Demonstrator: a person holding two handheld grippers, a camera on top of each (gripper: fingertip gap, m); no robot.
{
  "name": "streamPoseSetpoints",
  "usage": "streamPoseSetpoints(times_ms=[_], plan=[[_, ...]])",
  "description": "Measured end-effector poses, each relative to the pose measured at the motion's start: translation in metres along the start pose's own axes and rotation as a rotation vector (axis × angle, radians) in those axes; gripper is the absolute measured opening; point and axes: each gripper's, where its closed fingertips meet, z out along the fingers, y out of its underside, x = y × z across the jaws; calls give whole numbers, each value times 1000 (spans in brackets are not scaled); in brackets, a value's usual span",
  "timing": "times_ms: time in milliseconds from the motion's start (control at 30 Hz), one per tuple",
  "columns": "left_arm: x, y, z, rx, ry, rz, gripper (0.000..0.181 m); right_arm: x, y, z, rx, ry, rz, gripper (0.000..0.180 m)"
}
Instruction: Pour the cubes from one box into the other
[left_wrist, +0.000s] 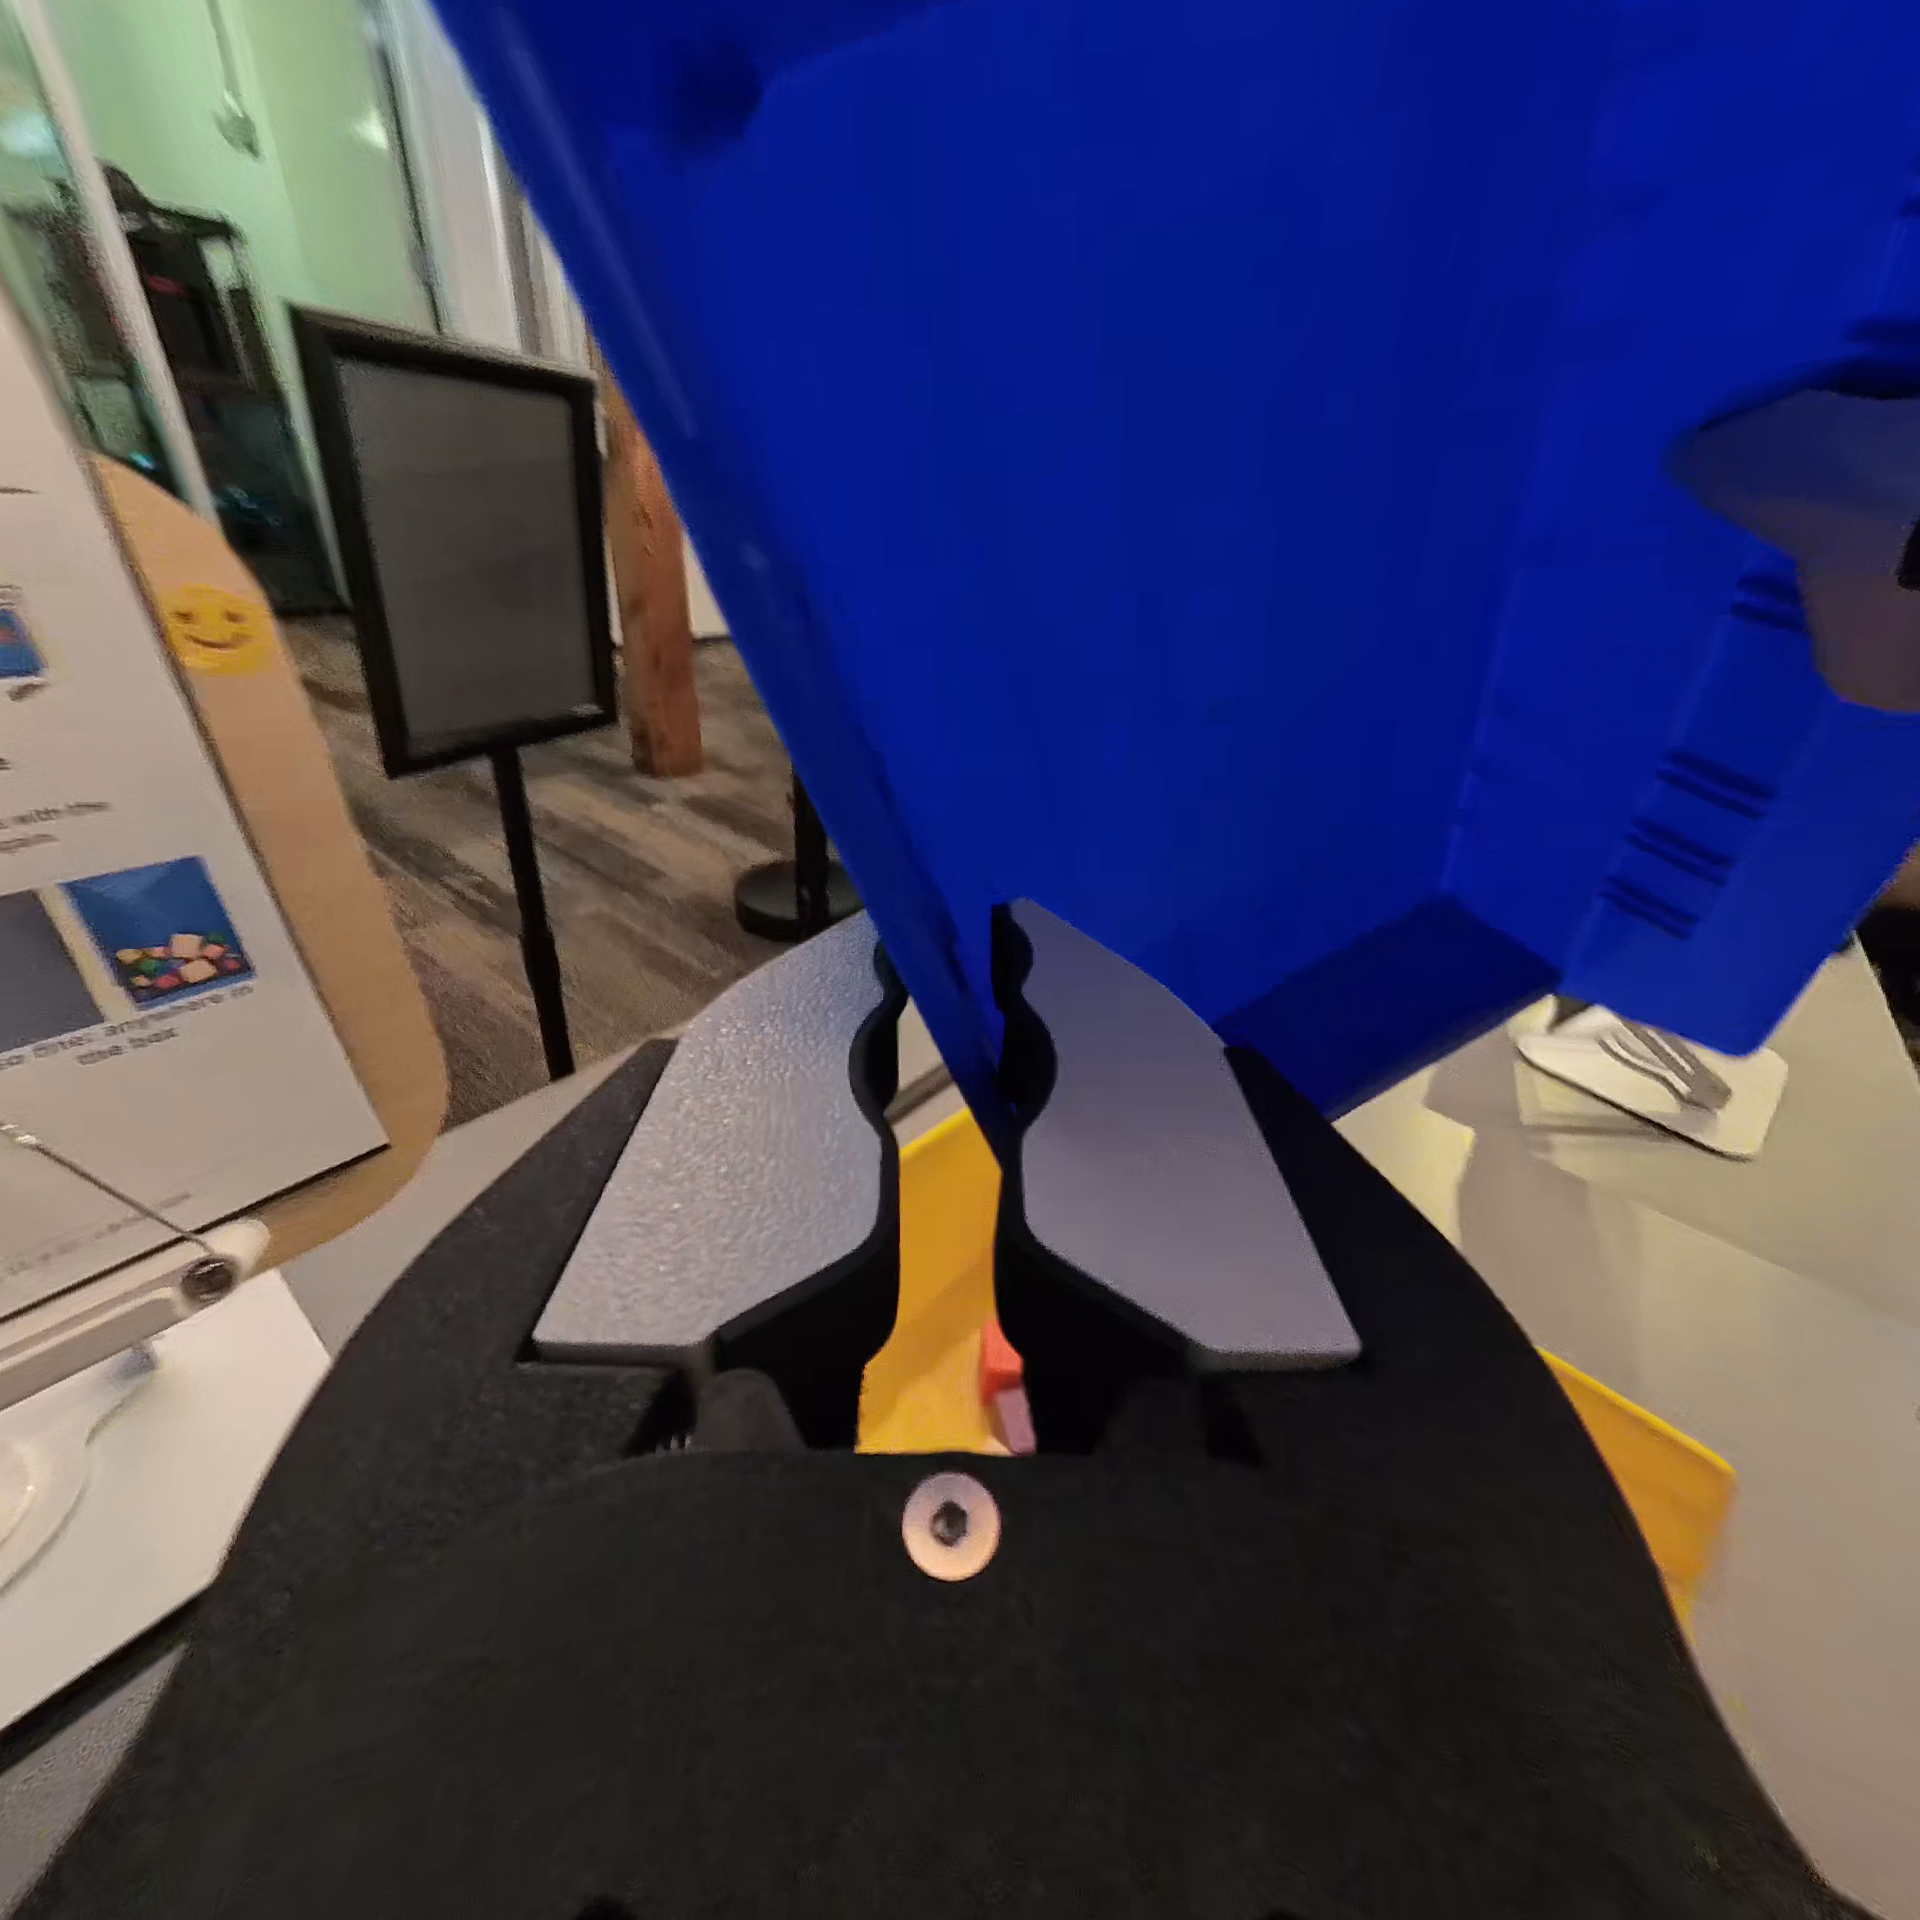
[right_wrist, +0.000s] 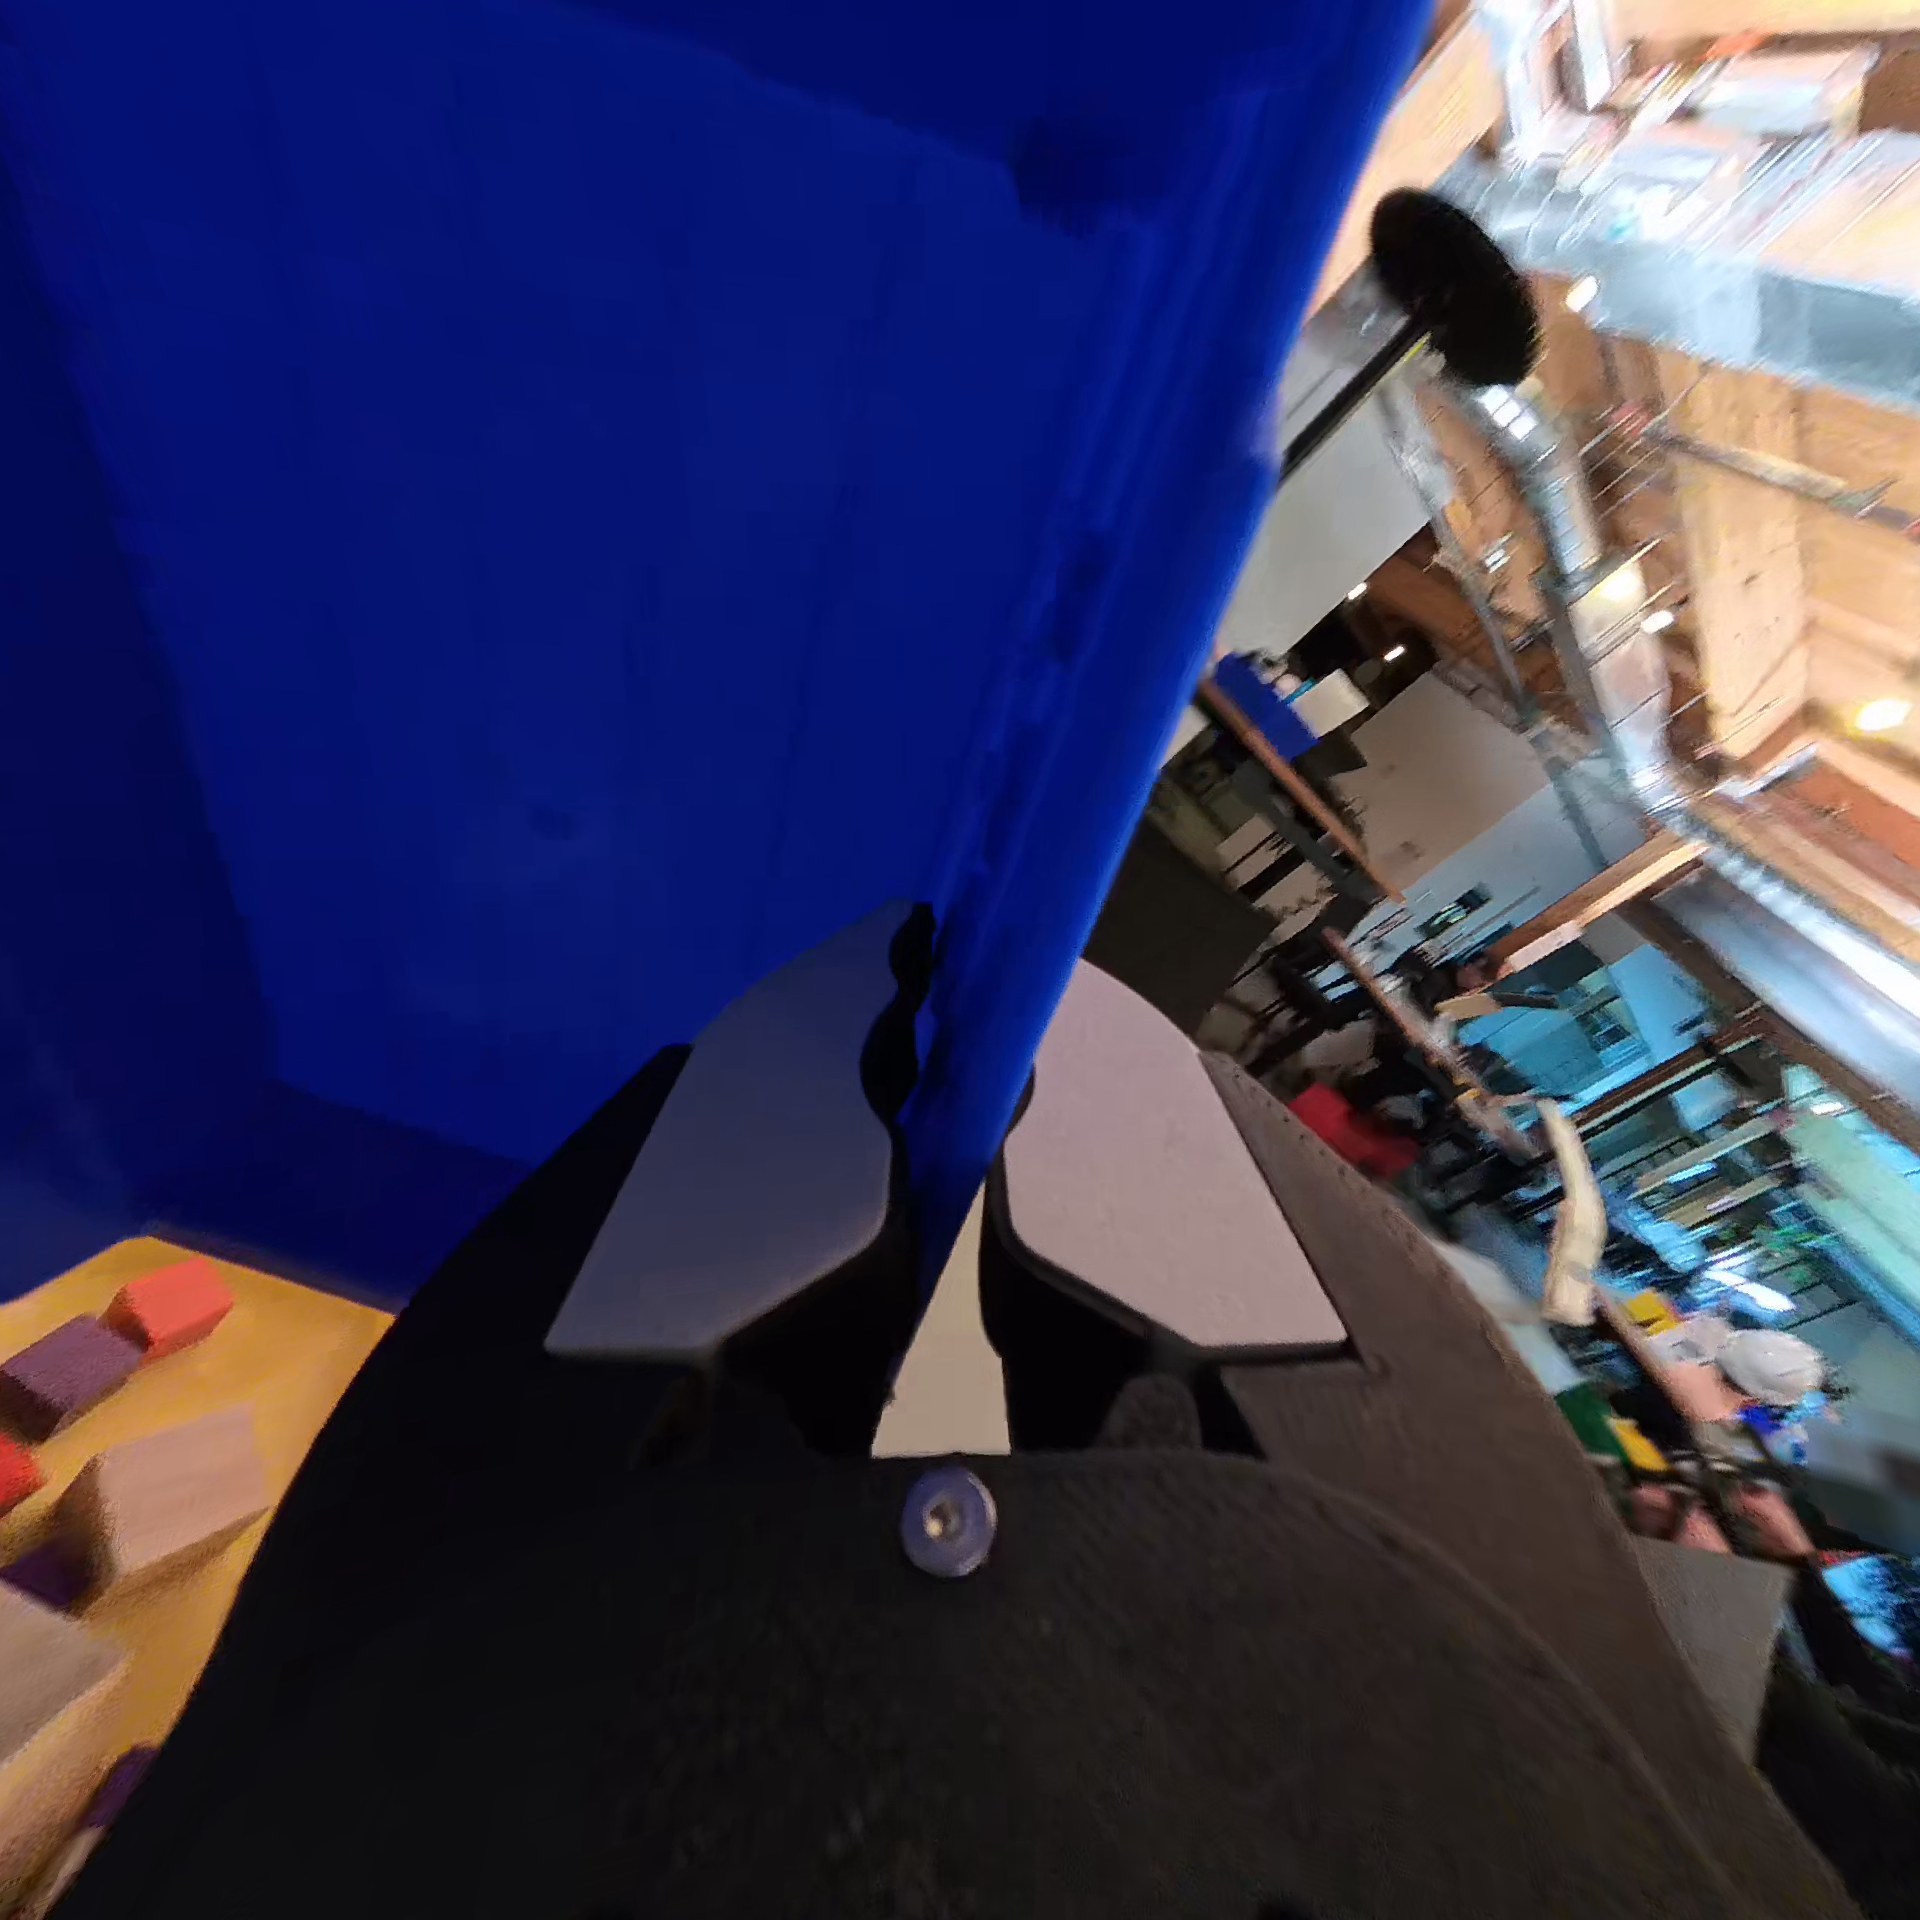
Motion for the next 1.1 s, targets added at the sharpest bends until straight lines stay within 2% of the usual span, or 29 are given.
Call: streamPoseSetpoints(times_ms=[133, 167, 233, 267, 333, 467, 600, 700, 767, 833, 867, 1100], plan=[[38, -1, 13, -199, 127, -39, 26, 31, 19, 26, -172, -154, 116, 6], [42, -7, 12, -210, 129, -78, 35, 40, 29, 32, -236, -187, 137, 6], [45, -21, 4, -210, 146, -177, 56, 59, 62, 42, -402, -217, 126, 6], [41, -20, -2, -235, 138, -211, 52, 67, 83, 44, -496, -240, 126, 8], [28, 5, -14, -380, 101, -224, 53, 82, 128, 44, -653, -272, 121, 8], [-3, 98, -35, -735, 29, -280, 65, 97, 204, 34, -860, -336, 171, 9], [-7, 169, -49, -984, 30, -383, 62, 87, 253, 27, -935, -391, 222, 8], [-5, 201, -55, -1134, 16, -371, 62, 72, 277, 26, -968, -425, 260, 9], [5, 210, -53, -1174, 55, -401, 54, 65, 289, 25, -998, -429, 264, 8], [17, 218, -55, -1240, 116, -401, 38, 59, 298, 24, -1025, -432, 253, 7], [19, 222, -55, -1277, 133, -392, 40, 58, 301, 23, -1034, -429, 250, 6], [17, 222, -65, -1492, 133, -361, 20, 46, 316, 19, -1024, -455, 312, 6]])
